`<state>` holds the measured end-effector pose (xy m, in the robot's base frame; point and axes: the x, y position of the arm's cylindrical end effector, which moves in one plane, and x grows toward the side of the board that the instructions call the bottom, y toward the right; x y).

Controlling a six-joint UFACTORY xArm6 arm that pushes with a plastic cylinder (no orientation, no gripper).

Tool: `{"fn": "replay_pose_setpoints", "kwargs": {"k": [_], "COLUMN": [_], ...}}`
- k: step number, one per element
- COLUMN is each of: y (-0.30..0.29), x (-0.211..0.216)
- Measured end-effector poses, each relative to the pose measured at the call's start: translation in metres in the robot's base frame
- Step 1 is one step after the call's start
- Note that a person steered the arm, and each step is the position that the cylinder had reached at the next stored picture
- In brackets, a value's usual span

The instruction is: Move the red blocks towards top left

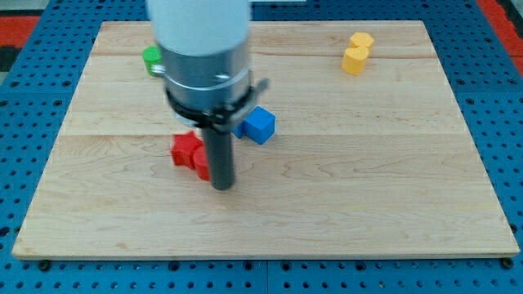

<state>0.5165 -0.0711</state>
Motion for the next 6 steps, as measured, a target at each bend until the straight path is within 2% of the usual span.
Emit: {"fn": "replay_pose_setpoints", "kwargs": {"k": [2, 6], "y": [-0.032, -0.083], "x": [-0.059, -0.071]}}
